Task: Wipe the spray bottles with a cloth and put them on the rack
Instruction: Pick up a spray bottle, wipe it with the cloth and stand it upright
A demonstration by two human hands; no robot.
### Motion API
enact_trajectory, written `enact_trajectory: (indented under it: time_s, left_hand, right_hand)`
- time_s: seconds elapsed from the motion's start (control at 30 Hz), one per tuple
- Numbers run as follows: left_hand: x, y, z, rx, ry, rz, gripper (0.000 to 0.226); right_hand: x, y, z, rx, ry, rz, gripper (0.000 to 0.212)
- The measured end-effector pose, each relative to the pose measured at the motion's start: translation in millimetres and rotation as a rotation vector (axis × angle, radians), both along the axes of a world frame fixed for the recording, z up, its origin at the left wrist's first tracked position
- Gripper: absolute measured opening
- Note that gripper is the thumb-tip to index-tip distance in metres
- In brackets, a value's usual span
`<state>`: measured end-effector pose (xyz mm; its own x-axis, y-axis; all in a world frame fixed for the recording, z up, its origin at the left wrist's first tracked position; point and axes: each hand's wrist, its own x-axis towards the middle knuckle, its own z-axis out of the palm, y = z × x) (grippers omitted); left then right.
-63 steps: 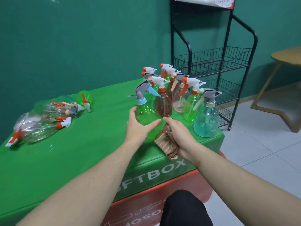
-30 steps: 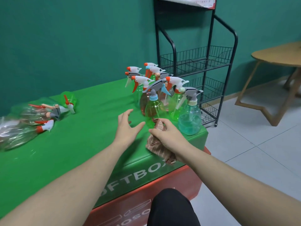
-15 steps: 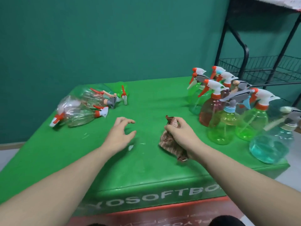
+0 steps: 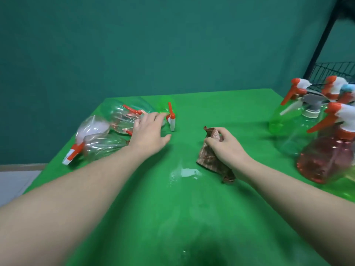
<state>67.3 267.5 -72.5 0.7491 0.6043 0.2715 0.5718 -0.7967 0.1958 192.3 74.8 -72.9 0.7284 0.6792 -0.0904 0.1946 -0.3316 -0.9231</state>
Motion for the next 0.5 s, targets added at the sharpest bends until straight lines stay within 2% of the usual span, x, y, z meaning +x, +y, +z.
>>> enact_trajectory:
  time_s: [0.17, 0.23, 0.37, 0.5]
  left_hand:
    - [51.2, 19.4, 2.6, 0.098, 0.103, 0.011, 0.075]
    - [64.5, 23.0, 1.6, 0.117, 0.159, 0.005, 0.063]
    - [74.7, 23.4, 0.9, 0.114, 0.130, -0.031, 0.032]
    - [69.3, 11.4, 1.5, 0.141, 0.117, -0.118, 0.024]
  right_hand:
    - [23.2, 19.3, -9.8, -0.002, -0.001, -0.019, 0.022]
    - [29.1, 23.9, -13.1, -0.008, -0.016, -0.029, 0.021]
    - [33.6, 25.2, -17.9, -0.002, -0.012, -0.022, 0.018]
    - [29.8, 15.8, -18.1, 0.007, 0.003, -0.033, 0.022]
